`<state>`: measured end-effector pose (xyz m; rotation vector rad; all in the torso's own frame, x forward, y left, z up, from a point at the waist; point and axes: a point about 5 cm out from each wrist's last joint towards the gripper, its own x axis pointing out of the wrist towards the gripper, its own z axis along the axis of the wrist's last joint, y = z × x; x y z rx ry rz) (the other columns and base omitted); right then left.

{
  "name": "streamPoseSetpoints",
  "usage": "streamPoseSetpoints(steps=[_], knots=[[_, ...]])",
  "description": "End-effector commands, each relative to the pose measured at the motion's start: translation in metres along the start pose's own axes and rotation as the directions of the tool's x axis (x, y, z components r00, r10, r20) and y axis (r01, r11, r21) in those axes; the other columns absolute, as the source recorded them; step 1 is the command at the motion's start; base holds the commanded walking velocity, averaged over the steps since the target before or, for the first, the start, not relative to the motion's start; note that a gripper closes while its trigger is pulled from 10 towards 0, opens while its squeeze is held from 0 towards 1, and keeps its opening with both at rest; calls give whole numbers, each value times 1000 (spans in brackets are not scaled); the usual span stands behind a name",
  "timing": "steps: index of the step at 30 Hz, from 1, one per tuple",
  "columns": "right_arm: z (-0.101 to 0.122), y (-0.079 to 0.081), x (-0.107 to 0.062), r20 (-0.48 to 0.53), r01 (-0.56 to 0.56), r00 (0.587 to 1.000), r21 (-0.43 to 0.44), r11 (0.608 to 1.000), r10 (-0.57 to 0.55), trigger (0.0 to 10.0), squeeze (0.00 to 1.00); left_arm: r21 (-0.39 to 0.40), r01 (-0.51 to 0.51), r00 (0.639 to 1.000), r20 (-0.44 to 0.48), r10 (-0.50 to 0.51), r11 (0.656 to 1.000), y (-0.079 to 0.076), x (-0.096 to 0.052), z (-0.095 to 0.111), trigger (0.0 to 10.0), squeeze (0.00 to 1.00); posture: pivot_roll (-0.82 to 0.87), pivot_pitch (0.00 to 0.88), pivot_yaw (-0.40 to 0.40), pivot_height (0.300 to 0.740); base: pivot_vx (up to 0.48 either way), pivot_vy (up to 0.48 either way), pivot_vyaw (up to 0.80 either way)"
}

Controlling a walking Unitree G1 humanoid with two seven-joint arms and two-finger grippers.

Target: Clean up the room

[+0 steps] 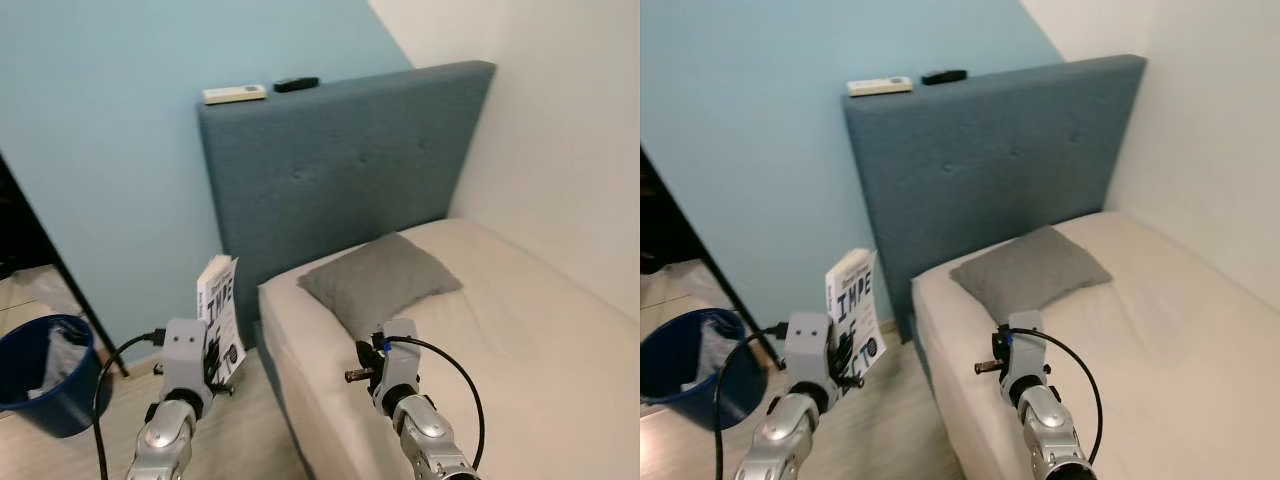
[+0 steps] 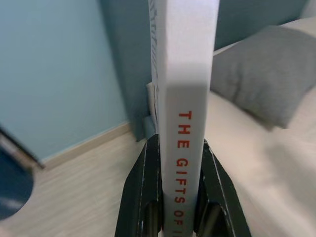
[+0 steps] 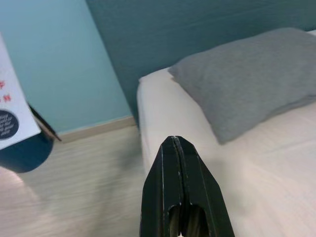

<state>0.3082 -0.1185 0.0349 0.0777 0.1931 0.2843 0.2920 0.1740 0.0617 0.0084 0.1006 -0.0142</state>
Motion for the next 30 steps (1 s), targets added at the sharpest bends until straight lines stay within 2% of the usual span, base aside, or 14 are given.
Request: streamPoseSetpoints(steps=[1, 14, 16, 18, 20, 21, 22, 23, 24, 26, 27, 28, 29, 30], knots=[[-5, 6, -1, -15, -11, 1000, 18, 1000, 11, 10000, 0, 4, -19, 1000, 6, 19, 1000, 7, -2, -1, 10000, 0, 4, 66, -28, 740, 0, 0, 0], [-5, 5, -2, -15, -15, 1000, 22, 1000, 15, 10000, 0, 14, 20, 1000, 5, -20, 1000, 4, -1, 0, 10000, 0, 3, 54, -25, 740, 0, 0, 0], [-4, 4, -1, -12, -13, 1000, 54, 998, 14, 10000, 0, -7, 52, 999, 5, -52, 999, 1, 0, 1, 10000, 0, 3, 54, -25, 740, 0, 0, 0], [0, 4, 1, -3, -26, 1000, 133, 991, 26, 10000, 0, -59, 141, 990, -1, -142, 988, -8, 1, 3, 10000, 0, 9, 54, -29, 740, 0, 0, 0], [7, 6, 5, 25, -54, 998, 271, 961, 49, 10000, 0, -137, 252, 967, -6, -255, 958, -21, 0, 3, 10000, 0, 8, 60, -27, 740, 0, 0, 0], [10, 7, 7, 40, -68, 997, 312, 948, 59, 10000, 0, -188, 285, 957, -8, -291, 940, -25, 0, 4, 10000, 0, 7, 60, -26, 740, 0, 0, 0], [10, 7, 7, 40, -68, 997, 312, 948, 59, 10000, 0, -188, 285, 957, -8, -291, 940, -25, 0, 4, 10000, 0, 7, 60, -26, 740, 0, 0, 0], [13, 7, 8, 53, -88, 996, 358, 930, 74, 10000, 0, -237, 305, 950, 2, -313, 922, -28, 0, 5, 10000, 0, 7, 60, -26, 740, 0, 0, 0], [18, 9, 9, 80, -137, 990, 459, 878, 112, 10000, 0, -358, 341, 933, 19, -358, 869, -33, 0, 9, 10000, 0, 5, 70, -20, 740, 0, 0, 0], [23, 12, 10, 113, -185, 983, 541, 820, 147, 10000, 0, -454, 376, 914, 38, -405, 807, -38, 0, 13, 10000, 0, 5, 70, -20, 740, 0, 0, 0], [25, 12, 9, 131, -210, 978, 565, 798, 165, 10000, 0, -514, 398, 898, 51, -436, 760, -41, 0, 15, 10000, 0, 6, 74, -19, 740, 0, 0, 0], [26, 12, 8, 139, -222, 975, 573, 789, 174, 10000, 0, -545, 409, 889, 59, -453, 732, -42, 0, 16, 10000, 0, 6, 77, -17, 740, 0, 0, 0], [26, 12, 8, 139, -222, 975, 573, 789, 174, 10000, 0, -545, 409, 889, 59, -453, 732, -42, 0, 16, 10000, 0, 6, 77, -17, 740, 0, 0, 0], [26, 13, 6, 151, -250, 968, 589, 769, 199, 10000, 0, -571, 407, 889, 68, -453, 713, -42, 1, 17, 10000, 0, 5, 77, -16, 740, 0, 0, 0]])
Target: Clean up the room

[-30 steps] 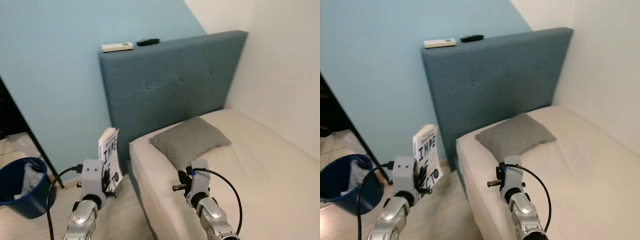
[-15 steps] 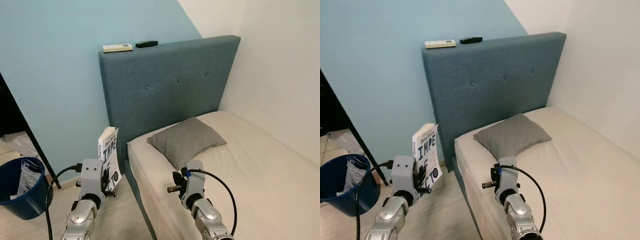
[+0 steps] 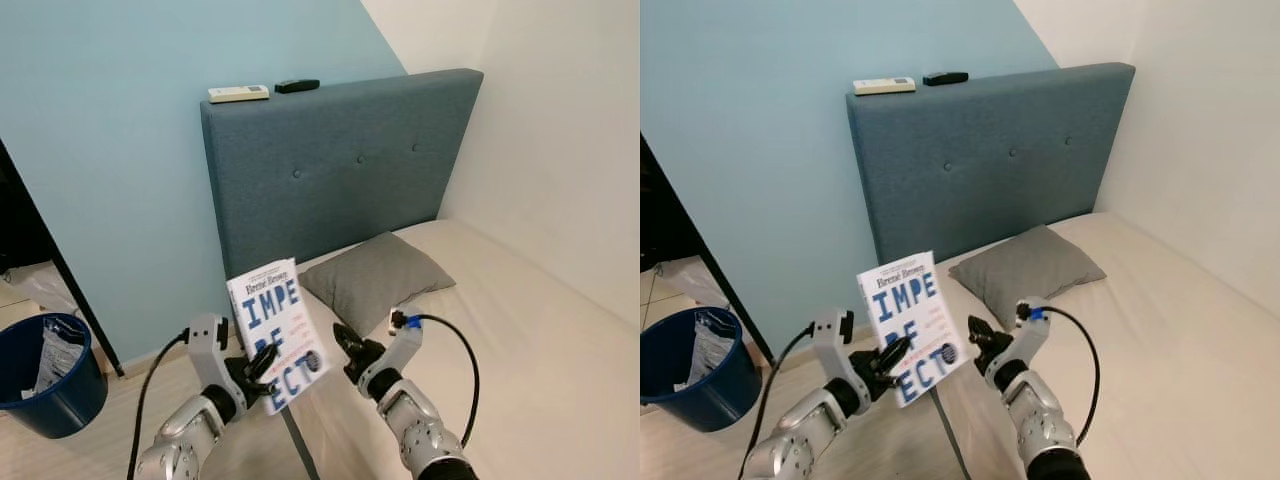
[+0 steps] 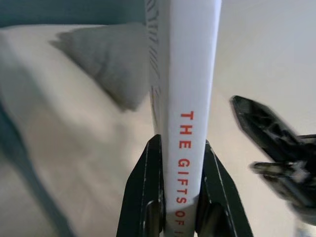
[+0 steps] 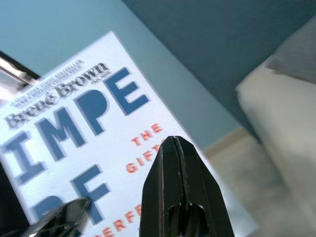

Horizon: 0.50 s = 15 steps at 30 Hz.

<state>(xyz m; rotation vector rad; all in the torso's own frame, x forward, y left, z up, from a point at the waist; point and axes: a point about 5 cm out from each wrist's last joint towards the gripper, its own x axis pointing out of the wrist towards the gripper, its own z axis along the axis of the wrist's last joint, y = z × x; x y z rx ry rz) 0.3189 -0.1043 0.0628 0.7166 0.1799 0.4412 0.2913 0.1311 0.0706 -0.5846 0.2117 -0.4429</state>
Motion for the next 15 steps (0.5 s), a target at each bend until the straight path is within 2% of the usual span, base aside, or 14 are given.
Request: streamPoseSetpoints(steps=[1, 6, 8, 9, 10, 11, 12, 13, 15], knots=[[-3, -1, -6, -11, -39, 999, 60, 997, 40, 10000, 0, -66, 38, 998, 45, -35, 997, -3, 3, 10, 10000, 0, 5, 77, -16, 740, 0, 0, 0], [-3, -2, -16, -25, -84, 996, 81, 993, 87, 10000, 0, -40, 16, 998, 66, -13, 999, 3, 4, 17, 10000, 0, 0, 84, -11, 740, 0, 0, 0], [-3, -3, -21, -33, -94, 995, 87, 992, 98, 10000, 0, -17, -16, 997, 74, 18, 1000, 9, 3, 20, 10000, 0, -2, 88, -10, 740, 0, 0, 0], [-3, -5, -26, -30, -99, 994, 121, 988, 104, 10000, 0, -26, -68, 991, 112, 70, 997, 16, 2, 26, 10000, 0, -4, 89, -11, 740, 0, 0, 0], [-3, -6, -31, -27, -99, 994, 182, 978, 106, 10000, 0, -86, -104, 980, 161, 117, 991, 20, 2, 35, 10000, 0, -3, 90, -13, 740, 0, 0, 0], [-3, -6, -31, -27, -99, 994, 182, 978, 106, 10000, 0, -86, -104, 980, 161, 117, 991, 20, 2, 35, 10000, 0, -3, 90, -13, 740, 0, 0, 0], [-5, -10, -35, -28, -74, 996, 276, 958, 85, 10000, 0, -185, -122, 964, 212, 161, 975, 22, 3, 45, 10000, 0, -1, 92, -14, 740, 0, 0, 0], [-5, -10, -35, -28, -74, 996, 276, 958, 85, 10000, 0, -185, -122, 964, 212, 161, 975, 22, 3, 45, 10000, 0, -1, 92, -14, 740, 0, 0, 0], [-10, -12, -37, -43, -43, 997, 341, 939, 62, 10000, 0, -261, -91, 963, 223, 151, 961, 16, 7, 49, 10000, 0, 2, 93, -14, 740, 0, 0, 0]])
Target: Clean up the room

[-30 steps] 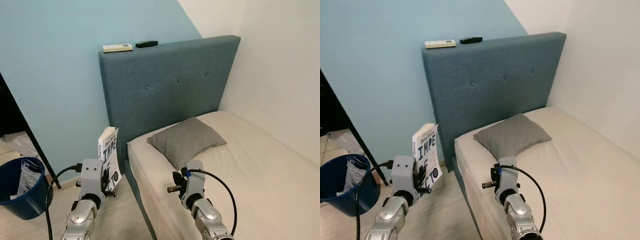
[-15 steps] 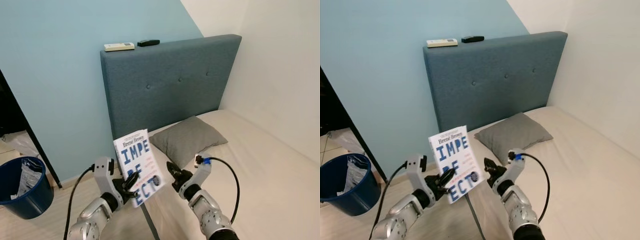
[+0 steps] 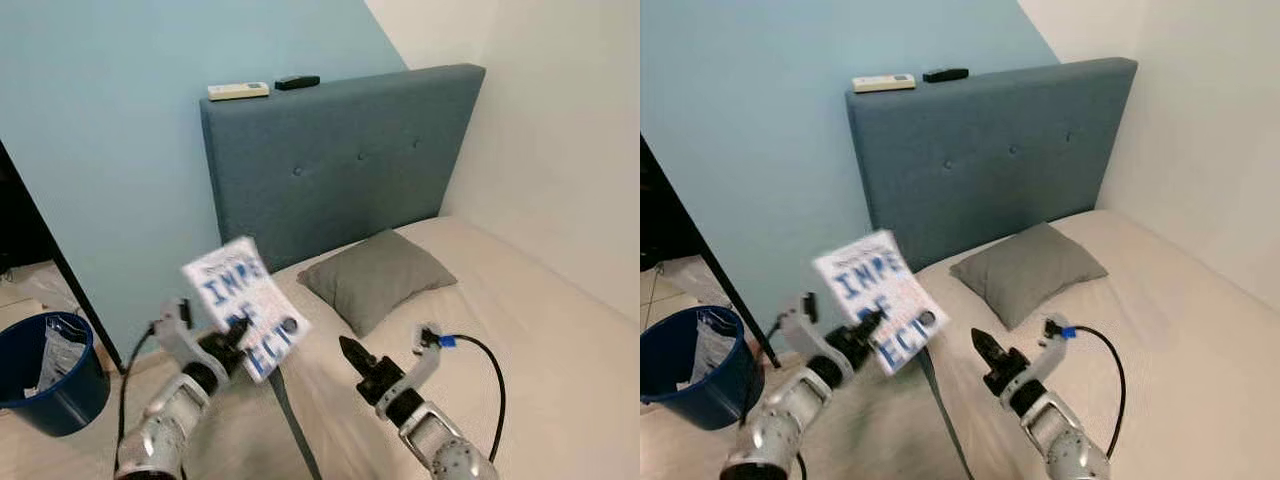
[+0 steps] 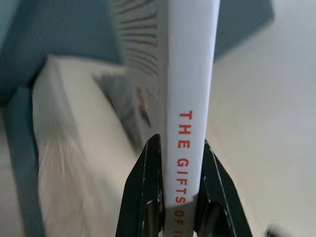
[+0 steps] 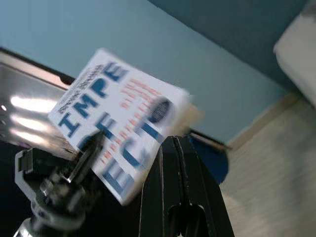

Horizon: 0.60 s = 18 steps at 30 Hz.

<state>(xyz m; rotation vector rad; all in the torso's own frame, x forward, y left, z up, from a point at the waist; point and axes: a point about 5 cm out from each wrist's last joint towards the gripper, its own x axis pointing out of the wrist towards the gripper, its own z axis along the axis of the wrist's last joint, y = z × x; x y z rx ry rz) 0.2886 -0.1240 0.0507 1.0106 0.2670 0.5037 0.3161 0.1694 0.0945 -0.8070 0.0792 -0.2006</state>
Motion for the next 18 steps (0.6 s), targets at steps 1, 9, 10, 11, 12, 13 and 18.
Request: streamPoseSetpoints(steps=[1, 9, 10, 11, 12, 13, 18], knots=[[-3, -2, -1, -5, 17, 1000, 46, 999, -17, 10000, 0, -52, 27, 1000, 6, -27, 998, -8, 3, 1, 10000, 0, 2, 93, -14, 740, 0, 0, 0], [-10, 27, 5, 45, -156, 988, 333, 930, 150, 10000, 1000, -232, 105, 994, 29, -101, 967, -36, 15, -9, 10000, 0, 4, 96, 2, 740, 0, 0, 0], [-9, 29, 5, 58, -171, 985, 364, 916, 161, 10000, 1000, -232, 119, 993, 25, -117, 965, -40, 17, -12, 10000, 0, 5, 96, 5, 740, 0, 0, 0], [-10, 30, 6, 64, -175, 985, 381, 908, 163, 10000, 1000, -230, 132, 991, 17, -131, 964, -43, 18, -14, 10000, 0, 5, 96, 5, 740, 0, 0, 0], [-10, 30, 6, 64, -173, 985, 387, 905, 161, 10000, 1000, -226, 138, 990, 12, -139, 964, -46, 19, -15, 10000, 0, 5, 96, 5, 740, 0, 0, 0], [-10, 30, 6, 64, -173, 985, 387, 905, 161, 10000, 1000, -226, 138, 990, 12, -139, 964, -46, 19, -15, 10000, 0, 5, 96, 5, 740, 0, 0, 0], [-16, 44, 10, 60, -226, 973, 466, 855, 224, 10000, 1000, -184, 149, 986, -52, -161, 972, -54, 20, -27, 10000, 0, 4, 98, 17, 740, 0, 0, 0]])
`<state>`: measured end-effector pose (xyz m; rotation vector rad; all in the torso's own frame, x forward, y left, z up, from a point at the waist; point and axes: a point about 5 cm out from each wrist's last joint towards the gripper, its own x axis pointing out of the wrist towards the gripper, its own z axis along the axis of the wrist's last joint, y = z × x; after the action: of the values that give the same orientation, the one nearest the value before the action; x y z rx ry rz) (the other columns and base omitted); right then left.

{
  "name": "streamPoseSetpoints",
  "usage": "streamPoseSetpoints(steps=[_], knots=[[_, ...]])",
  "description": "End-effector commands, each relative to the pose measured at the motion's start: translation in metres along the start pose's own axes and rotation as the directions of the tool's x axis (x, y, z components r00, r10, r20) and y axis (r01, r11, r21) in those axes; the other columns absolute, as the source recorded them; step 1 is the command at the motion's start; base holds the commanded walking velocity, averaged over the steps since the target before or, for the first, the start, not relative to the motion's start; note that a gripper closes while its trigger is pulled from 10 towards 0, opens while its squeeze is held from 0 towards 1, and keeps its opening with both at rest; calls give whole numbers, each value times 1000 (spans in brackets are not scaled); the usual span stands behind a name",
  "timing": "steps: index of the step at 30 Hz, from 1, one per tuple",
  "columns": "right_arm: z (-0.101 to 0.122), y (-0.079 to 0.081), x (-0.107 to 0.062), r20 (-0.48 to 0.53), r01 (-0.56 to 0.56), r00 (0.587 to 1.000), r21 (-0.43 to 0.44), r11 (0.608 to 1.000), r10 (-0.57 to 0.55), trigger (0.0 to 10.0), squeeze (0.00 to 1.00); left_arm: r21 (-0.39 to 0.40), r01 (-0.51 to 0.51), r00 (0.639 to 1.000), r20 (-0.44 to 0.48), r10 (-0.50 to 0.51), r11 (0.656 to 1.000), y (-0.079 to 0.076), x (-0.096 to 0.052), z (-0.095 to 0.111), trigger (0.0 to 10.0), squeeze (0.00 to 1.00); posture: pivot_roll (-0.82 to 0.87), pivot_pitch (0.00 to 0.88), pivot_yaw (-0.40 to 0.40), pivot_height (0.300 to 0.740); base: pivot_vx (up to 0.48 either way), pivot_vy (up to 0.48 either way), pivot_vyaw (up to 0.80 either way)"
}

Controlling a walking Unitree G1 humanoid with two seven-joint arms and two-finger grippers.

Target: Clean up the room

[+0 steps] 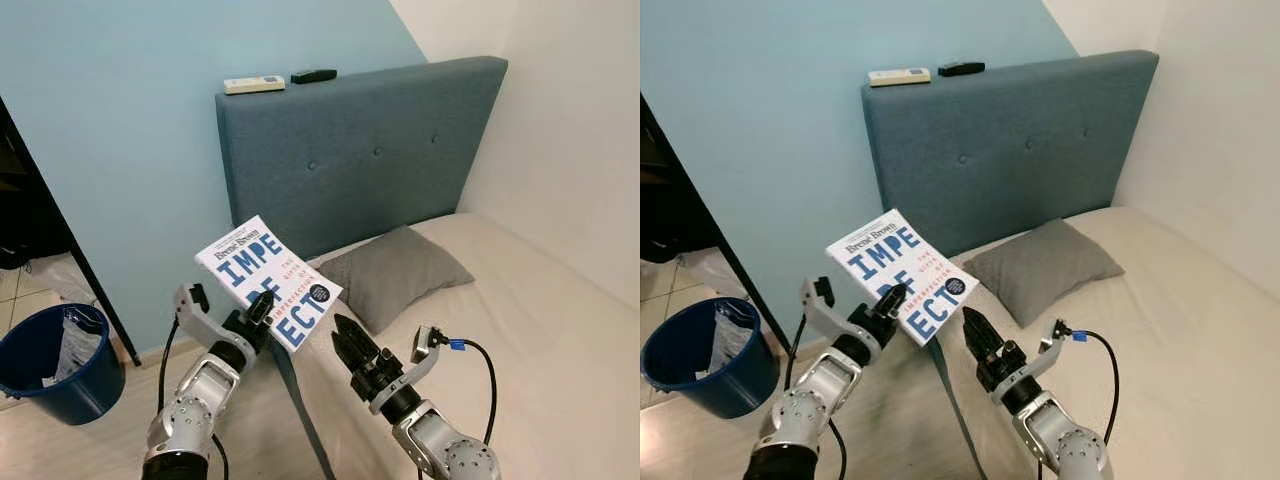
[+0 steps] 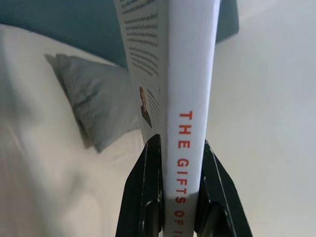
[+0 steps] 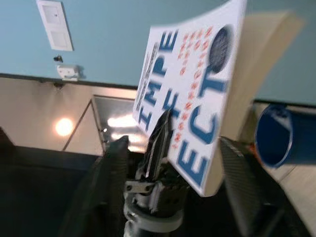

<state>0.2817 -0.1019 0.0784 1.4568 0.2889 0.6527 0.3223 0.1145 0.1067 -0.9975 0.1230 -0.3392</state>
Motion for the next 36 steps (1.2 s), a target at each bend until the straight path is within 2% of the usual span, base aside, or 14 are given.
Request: streamPoseSetpoints(steps=[1, 5, 6, 8, 9, 14, 21, 23, 25, 29, 33, 36], knots=[[-15, 5, 7, 5, -43, 999, 73, 996, 43, 10000, 1000, 9, 41, 999, 2, -41, 999, -11, 5, 1, 10000, 0, 4, 99, 18, 740, 0, 0, 0], [-20, 4, 10, -18, -1, 1000, 82, 997, 2, 10000, 1000, -29, 52, 999, 19, -51, 998, -14, 7, 3, 10000, 0, 6, 101, 19, 740, 0, 0, 0], [-21, 2, 10, -26, 27, 999, 77, 997, -25, 10000, 824, -60, 51, 998, 39, -49, 997, -15, 9, 6, 10000, 0, 7, 101, 19, 740, 0, 0, 0], [-22, 0, 11, -31, 45, 999, 72, 996, -43, 10000, 824, -80, 50, 998, 53, -46, 995, -15, 9, 8, 10000, 0, 8, 101, 19, 740, 0, 0, 0], [-22, 0, 11, -28, 48, 999, 80, 996, -46, 10000, 0, -100, 53, 997, 65, -47, 994, -16, 10, 10, 10000, 0, 10, 103, 20, 740, 0, 0, 0], [-19, 1, 13, -5, 47, 999, 94, 994, -47, 10000, 0, -160, 85, 996, 51, -77, 983, -19, 9, 11, 10000, 0, 7, 104, 32, 740, 0, 0, 0], [-13, 9, 19, 44, -11, 999, 130, 991, 5, 10000, 0, -114, 90, 996, -16, -93, 989, -18, 4, 0, 10000, 0, 14, 104, 34, 740, 0, 0, 0], [-13, 12, 20, 39, -30, 999, 132, 991, 25, 10000, 0, -111, 72, 997, -6, -74, 991, -15, 4, 1, 10000, 0, 14, 104, 34, 740, 0, 0, 0], [-17, 16, 19, 15, -57, 998, 128, 990, 56, 10000, 0, -111, 25, 999, 42, -21, 994, -8, 3, 8, 10000, 0, 20, 107, 40, 740, 0, 0, 0], [-18, 16, 18, 6, -59, 998, 125, 990, 58, 10000, 0, -113, 8, 998, 61, -2, 994, -6, 3, 11, 10000, 0, 20, 107, 40, 740, 0, 0, 0], [-20, 15, 8, 22, -76, 997, 124, 989, 74, 10000, 0, -140, -67, 986, 144, 88, 988, 9, 1, 32, 10000, 0, 20, 105, 46, 740, 0, 0, 0], [-17, 17, 4, 45, -89, 995, 127, 988, 84, 10000, 0, -139, -45, 989, 136, 65, 989, 5, 2, 33, 10000, 0, 19, 99, 49, 740, 0, 0, 0]])
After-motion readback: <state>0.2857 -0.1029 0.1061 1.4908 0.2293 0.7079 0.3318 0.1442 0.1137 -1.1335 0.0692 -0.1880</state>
